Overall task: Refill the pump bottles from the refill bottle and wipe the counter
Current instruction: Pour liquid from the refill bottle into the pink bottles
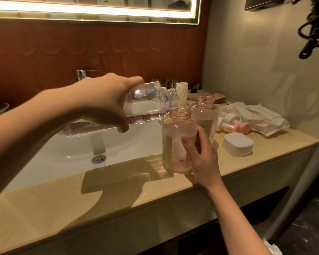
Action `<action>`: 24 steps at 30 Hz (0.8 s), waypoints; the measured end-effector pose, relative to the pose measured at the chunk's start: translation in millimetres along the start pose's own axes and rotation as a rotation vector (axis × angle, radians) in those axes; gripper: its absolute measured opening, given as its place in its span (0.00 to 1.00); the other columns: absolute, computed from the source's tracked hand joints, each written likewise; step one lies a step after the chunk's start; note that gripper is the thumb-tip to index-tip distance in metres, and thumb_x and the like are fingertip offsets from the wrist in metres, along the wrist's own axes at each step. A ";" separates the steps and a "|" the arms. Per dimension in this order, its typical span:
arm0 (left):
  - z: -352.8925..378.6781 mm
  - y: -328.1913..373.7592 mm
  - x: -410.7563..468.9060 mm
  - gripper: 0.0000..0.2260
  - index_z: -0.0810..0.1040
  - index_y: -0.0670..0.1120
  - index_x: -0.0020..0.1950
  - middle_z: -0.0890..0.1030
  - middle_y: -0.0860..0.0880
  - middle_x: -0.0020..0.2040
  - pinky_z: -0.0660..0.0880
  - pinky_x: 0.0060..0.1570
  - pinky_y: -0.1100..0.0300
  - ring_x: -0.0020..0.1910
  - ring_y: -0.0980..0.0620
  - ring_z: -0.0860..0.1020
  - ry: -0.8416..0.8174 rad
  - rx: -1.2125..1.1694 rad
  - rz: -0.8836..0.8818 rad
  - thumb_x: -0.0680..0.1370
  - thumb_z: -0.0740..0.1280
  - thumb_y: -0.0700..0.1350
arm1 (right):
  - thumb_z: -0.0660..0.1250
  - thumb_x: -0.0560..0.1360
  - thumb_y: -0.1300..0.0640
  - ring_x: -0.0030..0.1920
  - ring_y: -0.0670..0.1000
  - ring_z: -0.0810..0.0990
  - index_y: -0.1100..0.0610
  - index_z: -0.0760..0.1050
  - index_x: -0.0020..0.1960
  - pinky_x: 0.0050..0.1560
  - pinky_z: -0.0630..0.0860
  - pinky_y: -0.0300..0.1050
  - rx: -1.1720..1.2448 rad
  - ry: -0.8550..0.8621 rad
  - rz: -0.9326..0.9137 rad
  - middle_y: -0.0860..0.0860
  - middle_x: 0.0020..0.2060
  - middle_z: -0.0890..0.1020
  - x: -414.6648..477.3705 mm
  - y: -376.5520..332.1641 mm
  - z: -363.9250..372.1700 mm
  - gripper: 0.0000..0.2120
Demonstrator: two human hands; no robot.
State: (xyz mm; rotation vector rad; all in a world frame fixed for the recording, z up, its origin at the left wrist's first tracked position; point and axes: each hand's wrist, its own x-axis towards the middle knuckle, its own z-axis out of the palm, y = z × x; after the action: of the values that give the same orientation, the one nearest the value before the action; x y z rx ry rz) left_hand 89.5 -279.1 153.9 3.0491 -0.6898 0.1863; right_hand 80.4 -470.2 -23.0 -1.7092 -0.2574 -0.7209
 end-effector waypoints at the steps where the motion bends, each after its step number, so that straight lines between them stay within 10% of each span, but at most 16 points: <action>1: 0.2 0.1 0.0 0.48 0.48 0.53 0.77 0.67 0.46 0.71 0.68 0.43 0.60 0.60 0.45 0.72 0.000 0.000 0.002 0.67 0.76 0.45 | 0.58 0.67 0.26 0.57 0.45 0.77 0.56 0.68 0.67 0.51 0.74 0.34 0.004 -0.004 0.002 0.48 0.57 0.78 0.1 -0.3 -0.2 0.41; 24: 0.7 -3.3 3.9 0.47 0.51 0.52 0.77 0.71 0.46 0.67 0.66 0.32 0.66 0.48 0.52 0.69 0.001 -0.015 0.038 0.66 0.77 0.44 | 0.58 0.68 0.28 0.56 0.41 0.77 0.55 0.69 0.65 0.50 0.72 0.30 0.019 -0.006 0.010 0.46 0.56 0.79 1.0 1.3 -1.1 0.38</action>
State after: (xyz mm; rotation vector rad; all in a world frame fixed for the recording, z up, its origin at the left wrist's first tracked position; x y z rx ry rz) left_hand 94.5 -277.8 153.6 3.0227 -0.7461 0.1815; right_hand 81.5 -471.8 -23.4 -1.6942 -0.2592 -0.7039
